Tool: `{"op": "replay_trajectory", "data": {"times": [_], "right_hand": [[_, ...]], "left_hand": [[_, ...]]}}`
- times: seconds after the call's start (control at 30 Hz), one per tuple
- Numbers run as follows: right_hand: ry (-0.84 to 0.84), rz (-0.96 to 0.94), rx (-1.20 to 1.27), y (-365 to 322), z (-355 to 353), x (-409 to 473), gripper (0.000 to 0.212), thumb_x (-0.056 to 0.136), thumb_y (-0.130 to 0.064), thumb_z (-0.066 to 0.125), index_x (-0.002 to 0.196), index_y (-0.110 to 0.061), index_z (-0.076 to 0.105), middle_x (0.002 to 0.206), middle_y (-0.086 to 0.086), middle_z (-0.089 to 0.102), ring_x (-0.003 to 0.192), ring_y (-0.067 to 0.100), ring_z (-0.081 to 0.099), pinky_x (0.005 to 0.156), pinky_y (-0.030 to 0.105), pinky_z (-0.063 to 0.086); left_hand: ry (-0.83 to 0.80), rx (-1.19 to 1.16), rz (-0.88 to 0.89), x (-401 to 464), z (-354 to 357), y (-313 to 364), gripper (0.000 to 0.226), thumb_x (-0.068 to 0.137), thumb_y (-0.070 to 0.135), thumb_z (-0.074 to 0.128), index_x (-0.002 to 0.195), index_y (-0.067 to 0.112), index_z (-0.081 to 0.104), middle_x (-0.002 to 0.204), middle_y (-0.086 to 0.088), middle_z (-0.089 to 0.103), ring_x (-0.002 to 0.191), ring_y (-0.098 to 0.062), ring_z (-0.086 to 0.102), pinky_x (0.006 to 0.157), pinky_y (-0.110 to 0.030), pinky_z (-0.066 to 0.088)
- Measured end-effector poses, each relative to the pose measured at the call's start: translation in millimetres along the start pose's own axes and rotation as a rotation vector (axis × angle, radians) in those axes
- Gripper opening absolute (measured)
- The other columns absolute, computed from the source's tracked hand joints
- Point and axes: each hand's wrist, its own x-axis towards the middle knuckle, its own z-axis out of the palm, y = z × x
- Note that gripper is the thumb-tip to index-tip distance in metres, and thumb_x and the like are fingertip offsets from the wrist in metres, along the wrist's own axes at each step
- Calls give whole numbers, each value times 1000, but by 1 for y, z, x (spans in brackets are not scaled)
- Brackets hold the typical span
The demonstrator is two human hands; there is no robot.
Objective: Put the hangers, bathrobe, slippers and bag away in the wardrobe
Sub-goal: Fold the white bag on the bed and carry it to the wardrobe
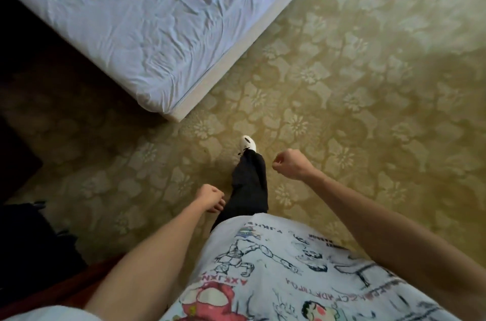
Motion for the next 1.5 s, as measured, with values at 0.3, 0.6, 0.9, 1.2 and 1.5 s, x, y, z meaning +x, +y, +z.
{"op": "replay_trajectory", "data": {"times": [0.3,0.6,0.9,1.2,1.5], "right_hand": [[-44,38,-163,-71,-144,167,23,90,-19,57,94,-7,76,90,9,76,81,23,72,72,36,59],[15,212,-156,-73,-286,285,22,81,-19,57,78,-4,74,77,10,75,74,27,72,66,36,58],[10,149,-143,-141,-416,452,19,90,-19,58,92,-11,75,84,0,72,76,16,68,64,27,54],[-47,-202,-301,-300,-517,612,18,93,-17,57,97,-14,74,95,1,72,80,16,66,65,25,49],[-257,-411,-496,-406,-508,703,22,91,-20,59,100,-15,78,98,9,77,95,27,71,86,38,57]], "left_hand": [[14,-199,77,103,-130,203,15,98,13,57,92,6,69,78,-7,74,57,-15,66,46,-23,48],[-92,-158,338,165,-232,446,16,99,9,55,103,1,69,82,-9,71,57,-14,63,45,-19,49],[-37,-214,295,267,-334,601,18,97,15,58,106,2,69,86,-8,76,58,-13,66,47,-20,50],[140,-343,97,319,-439,630,24,97,17,55,86,3,72,83,-9,75,64,-18,68,50,-21,49],[203,-650,-166,347,-484,581,21,93,11,54,94,0,72,84,-12,74,62,-18,68,49,-21,52]]}}
